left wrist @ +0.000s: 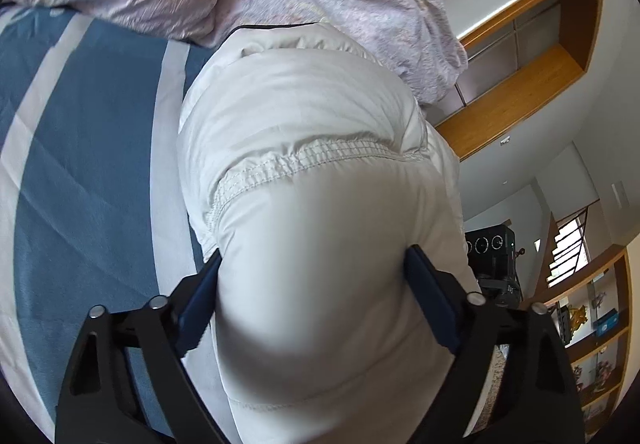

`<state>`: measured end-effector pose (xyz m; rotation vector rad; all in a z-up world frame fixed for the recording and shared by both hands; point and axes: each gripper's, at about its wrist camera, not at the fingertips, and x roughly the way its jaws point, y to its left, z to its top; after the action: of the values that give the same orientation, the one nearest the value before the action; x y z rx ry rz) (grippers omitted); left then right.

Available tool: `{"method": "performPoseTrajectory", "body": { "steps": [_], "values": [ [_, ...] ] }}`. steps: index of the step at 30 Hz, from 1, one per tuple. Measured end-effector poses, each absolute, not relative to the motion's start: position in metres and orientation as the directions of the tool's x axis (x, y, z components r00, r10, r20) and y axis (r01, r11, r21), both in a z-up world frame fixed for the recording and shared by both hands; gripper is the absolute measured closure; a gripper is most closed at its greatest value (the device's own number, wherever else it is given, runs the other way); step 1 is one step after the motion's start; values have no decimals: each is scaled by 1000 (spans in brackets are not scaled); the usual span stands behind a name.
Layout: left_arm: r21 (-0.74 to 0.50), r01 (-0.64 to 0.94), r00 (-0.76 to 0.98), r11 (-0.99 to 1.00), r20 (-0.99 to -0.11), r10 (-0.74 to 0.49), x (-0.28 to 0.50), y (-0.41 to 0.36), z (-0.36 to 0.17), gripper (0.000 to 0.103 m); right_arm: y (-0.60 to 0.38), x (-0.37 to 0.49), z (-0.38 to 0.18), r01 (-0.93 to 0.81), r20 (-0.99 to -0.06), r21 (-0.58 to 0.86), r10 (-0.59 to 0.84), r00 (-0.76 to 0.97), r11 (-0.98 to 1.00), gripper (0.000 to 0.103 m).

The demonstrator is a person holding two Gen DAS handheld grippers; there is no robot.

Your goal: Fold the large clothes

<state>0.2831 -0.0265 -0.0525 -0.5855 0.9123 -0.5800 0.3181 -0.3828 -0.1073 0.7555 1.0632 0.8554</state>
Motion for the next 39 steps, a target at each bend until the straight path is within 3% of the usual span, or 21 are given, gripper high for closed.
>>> {"method": "performPoseTrajectory", "body": {
  "steps": [2,14,27,39],
  "values": [
    [-675,225,500,702,-538,-678,281,-26,-45,20,-379,316,-105,-235,-404,857,881,246,459,42],
    [-655,220,632,723,-469,-618,284,27,-10,22,-320,361,-88,-313,-358,856,908,218,412,43],
    [-638,84,717,765,-495,-491,283,118,-19,22,-223,419,-87,-342,-417,836,902,110,429,44],
    [-592,48,720,804,-538,-439,296,133,-32,22,-189,428,-78,-333,-480,802,867,133,496,43]
  ]
}}
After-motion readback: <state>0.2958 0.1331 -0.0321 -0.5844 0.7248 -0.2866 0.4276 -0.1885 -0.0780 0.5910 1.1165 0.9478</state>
